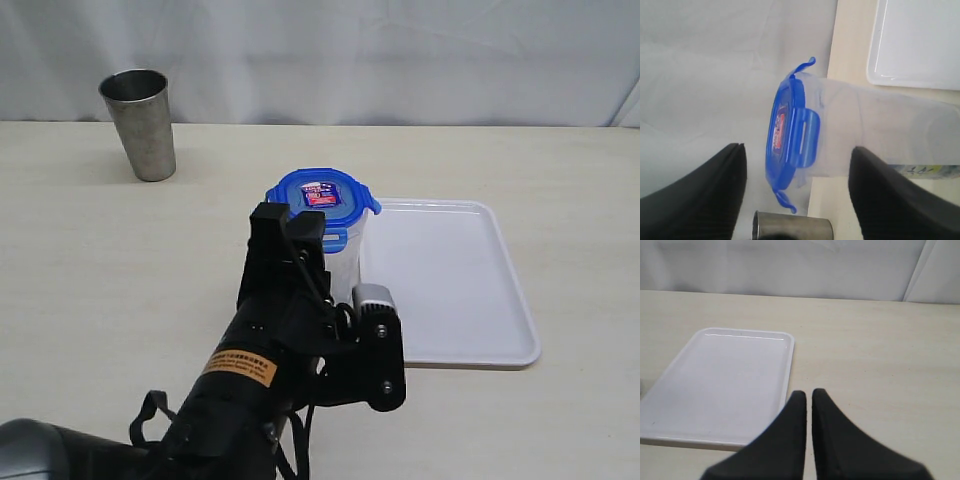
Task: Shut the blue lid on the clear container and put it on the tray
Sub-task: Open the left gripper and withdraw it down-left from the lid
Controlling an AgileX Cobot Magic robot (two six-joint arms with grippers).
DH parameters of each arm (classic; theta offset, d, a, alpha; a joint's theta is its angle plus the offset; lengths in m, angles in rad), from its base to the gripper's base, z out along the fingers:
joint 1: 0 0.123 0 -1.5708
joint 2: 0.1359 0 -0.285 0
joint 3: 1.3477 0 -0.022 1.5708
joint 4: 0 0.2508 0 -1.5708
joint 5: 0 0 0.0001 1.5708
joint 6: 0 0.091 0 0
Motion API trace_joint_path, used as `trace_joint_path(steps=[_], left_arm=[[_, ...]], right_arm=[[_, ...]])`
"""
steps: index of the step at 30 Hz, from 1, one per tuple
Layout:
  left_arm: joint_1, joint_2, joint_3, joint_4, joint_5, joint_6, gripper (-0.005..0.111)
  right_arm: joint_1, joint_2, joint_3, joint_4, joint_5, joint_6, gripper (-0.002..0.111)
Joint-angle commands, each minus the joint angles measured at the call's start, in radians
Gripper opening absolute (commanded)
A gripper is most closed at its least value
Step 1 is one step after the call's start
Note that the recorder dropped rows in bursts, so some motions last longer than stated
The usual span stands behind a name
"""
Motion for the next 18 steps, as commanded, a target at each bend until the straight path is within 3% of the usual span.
trace_joint_path(steps=[1,7,12,18], left_arm=[[-0.004,-0.003,0.004,-0.034,-0.04,-0.007,0.058],[-0.004,-0.014,0.081,-0.012,-0.093,-0.009,0.058],[-0.009,-0.073,0.15,0.057,-0.1,-0.151,0.058],[-0.009,-0.129,0.154,-0.027,-0.1,-0.169,0.058]], right_arm=[[-0.004,-0.005,0.003,0.001,-0.006,0.001,0.004],[-0.004,-0.005,0.003,0.001,-0.006,0.001,0.004],[-0.004,-0.005,0.003,0.001,-0.006,0.001,0.004],[-0.004,-0.005,0.003,0.001,-0.006,0.001,0.004]])
